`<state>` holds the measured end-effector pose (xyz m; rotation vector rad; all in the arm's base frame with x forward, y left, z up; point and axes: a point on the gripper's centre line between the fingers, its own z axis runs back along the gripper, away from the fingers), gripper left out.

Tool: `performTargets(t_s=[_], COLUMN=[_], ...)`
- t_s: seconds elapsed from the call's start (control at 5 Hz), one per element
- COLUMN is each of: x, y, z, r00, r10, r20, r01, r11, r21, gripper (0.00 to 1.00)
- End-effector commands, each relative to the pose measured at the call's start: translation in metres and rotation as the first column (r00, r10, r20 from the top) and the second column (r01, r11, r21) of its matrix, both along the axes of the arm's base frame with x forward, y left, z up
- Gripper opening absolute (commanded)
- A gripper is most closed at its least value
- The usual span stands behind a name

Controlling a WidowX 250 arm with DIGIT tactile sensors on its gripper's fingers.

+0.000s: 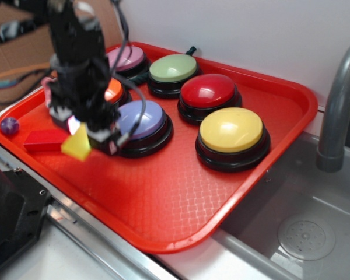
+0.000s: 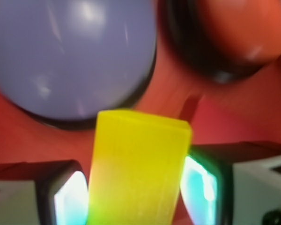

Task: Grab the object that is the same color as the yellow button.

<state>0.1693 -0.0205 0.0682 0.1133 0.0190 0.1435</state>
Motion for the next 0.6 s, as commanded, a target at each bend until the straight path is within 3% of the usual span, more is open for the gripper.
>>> performTargets(t_s=[0.0, 0.4], x=[0.045, 0.075], y=[-0.003, 0.008], z=[0.079, 0.104], r00=[0.986, 0.976], r10=[-0.153, -0.199], r20=[0.073, 0.086], r01=[0.16, 0.209], r11=[0.98, 0.971], r21=[-0.116, -0.118], gripper=[0.0, 0.0])
